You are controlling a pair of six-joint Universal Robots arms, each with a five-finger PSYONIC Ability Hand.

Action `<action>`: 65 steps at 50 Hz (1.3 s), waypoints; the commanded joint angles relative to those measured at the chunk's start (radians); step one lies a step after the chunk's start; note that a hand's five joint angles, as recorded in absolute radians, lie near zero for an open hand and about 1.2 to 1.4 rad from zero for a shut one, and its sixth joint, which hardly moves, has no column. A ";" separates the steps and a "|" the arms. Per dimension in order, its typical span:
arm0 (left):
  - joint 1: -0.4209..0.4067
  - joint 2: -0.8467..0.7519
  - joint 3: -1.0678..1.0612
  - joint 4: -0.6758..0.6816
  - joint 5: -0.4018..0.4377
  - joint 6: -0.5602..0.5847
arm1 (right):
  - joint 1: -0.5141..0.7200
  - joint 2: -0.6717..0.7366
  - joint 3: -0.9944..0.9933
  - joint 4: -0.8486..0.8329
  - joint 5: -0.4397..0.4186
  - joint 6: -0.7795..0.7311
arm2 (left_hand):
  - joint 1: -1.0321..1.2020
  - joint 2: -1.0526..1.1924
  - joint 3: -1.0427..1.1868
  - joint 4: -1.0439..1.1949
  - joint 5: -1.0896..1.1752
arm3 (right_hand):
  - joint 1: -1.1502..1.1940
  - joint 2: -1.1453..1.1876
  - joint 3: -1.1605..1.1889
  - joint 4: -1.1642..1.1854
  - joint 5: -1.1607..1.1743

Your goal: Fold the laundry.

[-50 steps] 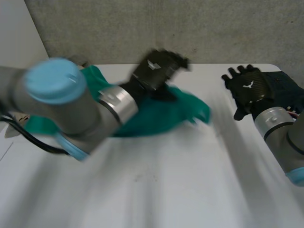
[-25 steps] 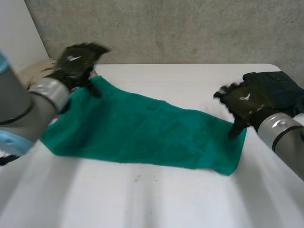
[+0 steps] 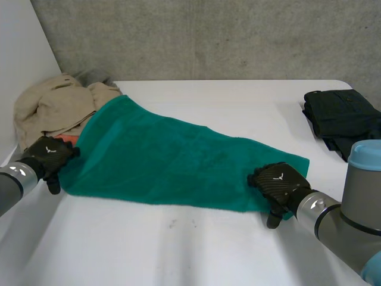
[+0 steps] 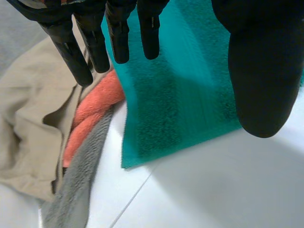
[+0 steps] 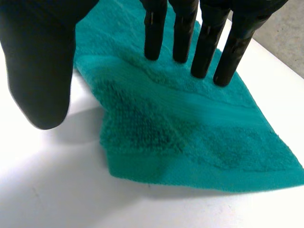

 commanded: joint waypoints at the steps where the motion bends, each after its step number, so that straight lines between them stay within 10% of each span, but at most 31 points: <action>1: 0.010 -0.029 0.001 0.000 0.090 0.011 | -0.007 0.045 -0.009 -0.074 0.019 -0.022 | 0.113 0.112 0.118 0.111 0.109 | 0.791 0.747 0.740 0.741 0.752; 3: 0.010 -0.037 0.001 0.001 0.105 0.010 | -0.015 0.045 -0.009 -0.107 0.022 -0.037 | 0.148 0.147 0.153 0.146 0.144 | 1.052 1.008 1.000 1.002 1.013; 25: -0.015 -0.072 0.003 0.001 0.162 0.014 | -0.033 0.047 -0.049 -0.173 0.045 -0.086 | 0.374 0.373 0.379 0.372 0.370 | 1.053 1.009 1.001 1.003 1.014; 32: -0.015 -0.070 0.005 -0.003 0.156 0.014 | -0.035 0.047 -0.067 -0.173 0.048 -0.091 | 1.075 1.074 1.079 1.072 1.071 | 1.053 1.009 1.001 1.003 1.014; 49: -0.108 0.184 -0.043 -0.236 0.084 -0.045 | -0.102 -0.074 -0.110 -0.017 0.024 -0.106 | 1.076 1.075 1.080 1.073 1.072 | 1.053 1.009 1.001 1.003 1.014; 51: -0.113 0.194 -0.063 -0.227 0.096 -0.036 | -0.117 -0.077 -0.115 -0.007 0.014 -0.109 | 0.357 0.356 0.361 0.354 0.353 | 1.053 1.009 1.001 1.003 1.014; 53: -0.110 0.190 -0.071 -0.220 0.111 -0.036 | -0.133 -0.077 -0.130 -0.009 0.011 -0.120 | 0.087 0.087 0.092 0.085 0.084 | 1.053 1.009 1.001 1.003 1.014; 65: -0.065 0.037 -0.086 -0.194 0.170 0.034 | -0.162 0.053 -0.236 -0.015 0.033 -0.126 | 0.248 0.247 0.253 0.246 0.244 | 1.053 1.009 1.001 1.003 1.014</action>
